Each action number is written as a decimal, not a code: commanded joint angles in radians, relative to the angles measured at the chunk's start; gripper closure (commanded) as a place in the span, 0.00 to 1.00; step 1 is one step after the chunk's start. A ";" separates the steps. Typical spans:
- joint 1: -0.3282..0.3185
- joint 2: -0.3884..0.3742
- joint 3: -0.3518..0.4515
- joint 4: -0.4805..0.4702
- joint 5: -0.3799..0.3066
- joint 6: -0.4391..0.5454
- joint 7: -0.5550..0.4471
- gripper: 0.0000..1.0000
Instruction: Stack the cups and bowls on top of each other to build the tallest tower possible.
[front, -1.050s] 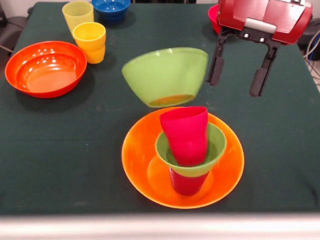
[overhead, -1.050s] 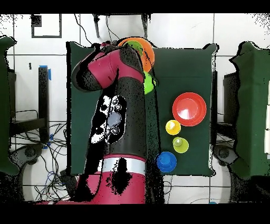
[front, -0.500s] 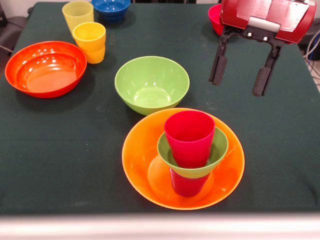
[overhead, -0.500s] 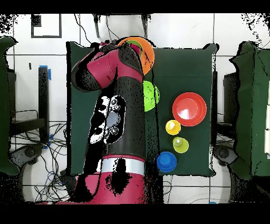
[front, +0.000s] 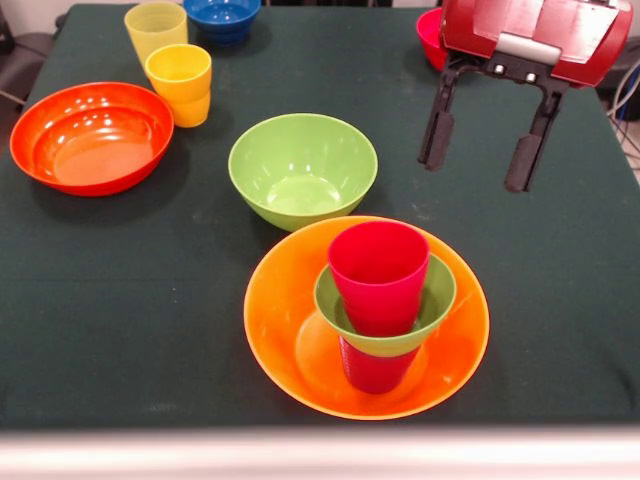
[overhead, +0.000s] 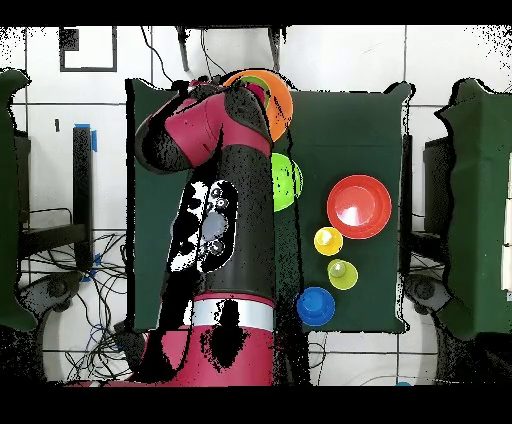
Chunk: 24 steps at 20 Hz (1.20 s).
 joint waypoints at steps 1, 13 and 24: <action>0.000 0.054 0.069 -0.023 -0.036 0.137 -0.154 0.00; -0.013 0.040 0.063 0.026 -0.034 0.102 -0.135 0.00; -0.161 -0.093 0.211 0.275 0.023 0.042 -0.206 0.00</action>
